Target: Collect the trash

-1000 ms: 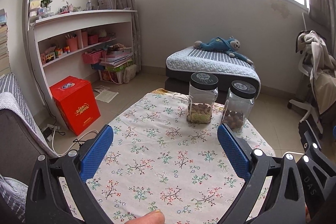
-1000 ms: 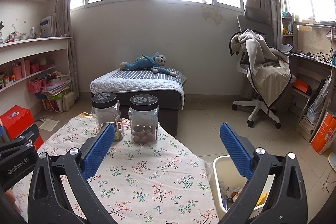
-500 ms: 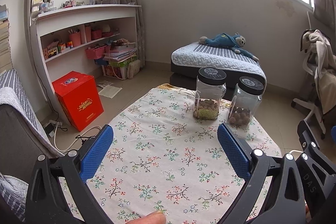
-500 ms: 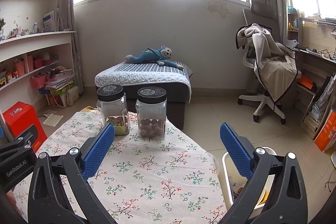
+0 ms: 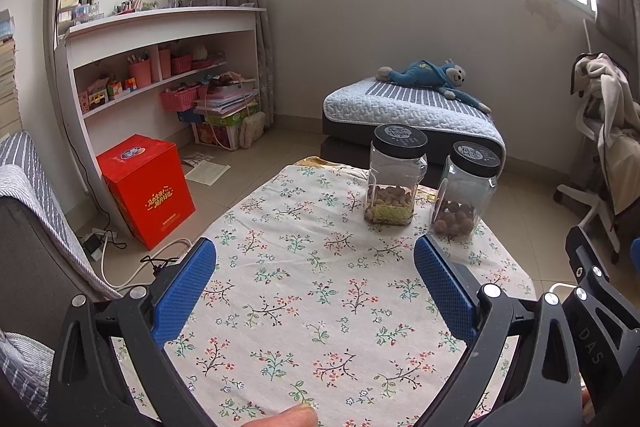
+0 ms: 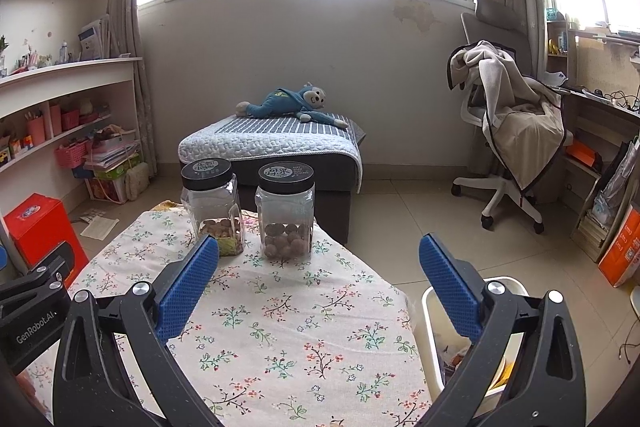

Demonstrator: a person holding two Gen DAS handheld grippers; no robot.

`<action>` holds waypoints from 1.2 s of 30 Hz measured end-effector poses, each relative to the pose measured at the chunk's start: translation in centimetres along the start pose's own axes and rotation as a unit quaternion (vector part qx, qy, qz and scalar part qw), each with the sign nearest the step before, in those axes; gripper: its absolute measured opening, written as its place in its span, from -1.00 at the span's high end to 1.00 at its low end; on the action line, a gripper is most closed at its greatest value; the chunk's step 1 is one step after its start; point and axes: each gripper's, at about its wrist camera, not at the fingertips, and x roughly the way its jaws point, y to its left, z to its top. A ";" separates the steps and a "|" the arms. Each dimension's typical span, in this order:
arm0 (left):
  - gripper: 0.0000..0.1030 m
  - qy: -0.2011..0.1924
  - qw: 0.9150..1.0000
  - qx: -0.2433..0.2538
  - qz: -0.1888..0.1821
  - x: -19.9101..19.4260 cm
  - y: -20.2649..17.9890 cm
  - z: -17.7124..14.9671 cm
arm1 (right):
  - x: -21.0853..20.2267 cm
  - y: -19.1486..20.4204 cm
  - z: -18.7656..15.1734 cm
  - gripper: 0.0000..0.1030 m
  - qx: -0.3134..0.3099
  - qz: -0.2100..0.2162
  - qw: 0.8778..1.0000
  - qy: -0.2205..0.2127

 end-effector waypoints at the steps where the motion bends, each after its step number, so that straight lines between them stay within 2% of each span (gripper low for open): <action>1: -0.87 0.000 1.000 0.000 0.000 0.0 0.0 0.0 | 0.0 0.0 0.0 -0.87 0.000 0.000 1.000 0.000; 22: -0.87 0.002 1.000 -0.002 0.001 0.1 0.2 0.0 | 0.4 0.0 -0.5 -0.87 -0.001 0.003 1.000 0.006; 36: -0.81 -0.012 1.000 0.002 -0.018 -0.3 0.0 -0.3 | 0.6 -0.6 -0.6 -0.87 0.007 0.002 1.000 0.016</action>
